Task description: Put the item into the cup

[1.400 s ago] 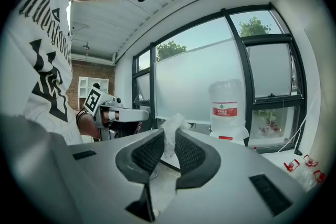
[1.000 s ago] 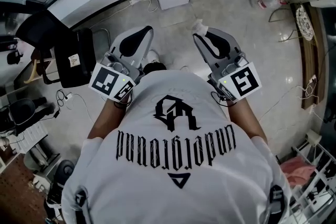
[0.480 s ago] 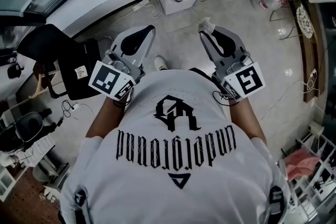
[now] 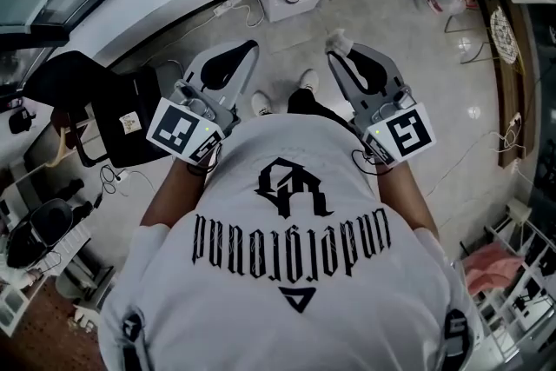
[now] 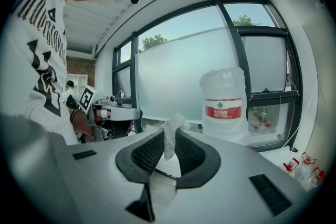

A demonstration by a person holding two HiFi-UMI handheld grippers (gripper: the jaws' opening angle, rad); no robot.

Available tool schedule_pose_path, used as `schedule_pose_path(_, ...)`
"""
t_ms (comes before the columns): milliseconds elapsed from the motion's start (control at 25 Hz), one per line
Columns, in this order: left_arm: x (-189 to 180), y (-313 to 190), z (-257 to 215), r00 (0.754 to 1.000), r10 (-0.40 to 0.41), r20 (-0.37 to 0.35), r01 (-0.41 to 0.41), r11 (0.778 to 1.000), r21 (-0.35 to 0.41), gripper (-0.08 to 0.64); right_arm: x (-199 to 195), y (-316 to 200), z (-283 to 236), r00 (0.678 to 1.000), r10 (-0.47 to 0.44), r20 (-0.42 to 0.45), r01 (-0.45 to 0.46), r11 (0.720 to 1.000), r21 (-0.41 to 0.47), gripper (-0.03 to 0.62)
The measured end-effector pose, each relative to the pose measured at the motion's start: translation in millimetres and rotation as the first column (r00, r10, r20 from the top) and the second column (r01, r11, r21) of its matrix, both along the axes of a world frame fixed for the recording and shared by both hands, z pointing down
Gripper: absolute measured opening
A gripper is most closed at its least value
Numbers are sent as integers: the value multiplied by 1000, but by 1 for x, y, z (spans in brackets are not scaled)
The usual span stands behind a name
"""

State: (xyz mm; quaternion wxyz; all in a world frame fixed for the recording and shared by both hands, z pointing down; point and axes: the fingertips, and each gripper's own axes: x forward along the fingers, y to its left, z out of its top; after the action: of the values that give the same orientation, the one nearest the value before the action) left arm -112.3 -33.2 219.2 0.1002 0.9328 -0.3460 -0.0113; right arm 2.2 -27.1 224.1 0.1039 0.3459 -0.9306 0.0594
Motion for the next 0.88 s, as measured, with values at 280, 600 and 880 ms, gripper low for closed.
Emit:
schedule_pose_path(280, 18, -35, -1, 996, -87, 18, 87, 996, -3, 12, 26, -45, -8, 997, -76, 6, 76, 997, 11, 66)
schedule_pose_path(600, 46, -72, 15, 981, -183, 68, 183, 983, -7, 12, 58, -89, 7, 983, -181, -19, 181, 983, 12, 66)
schedule_pose_path(880, 57, -104, 23, 977, -206, 59, 208, 977, -33, 12, 68, -125, 37, 971, -235, -47, 234, 972, -25, 66)
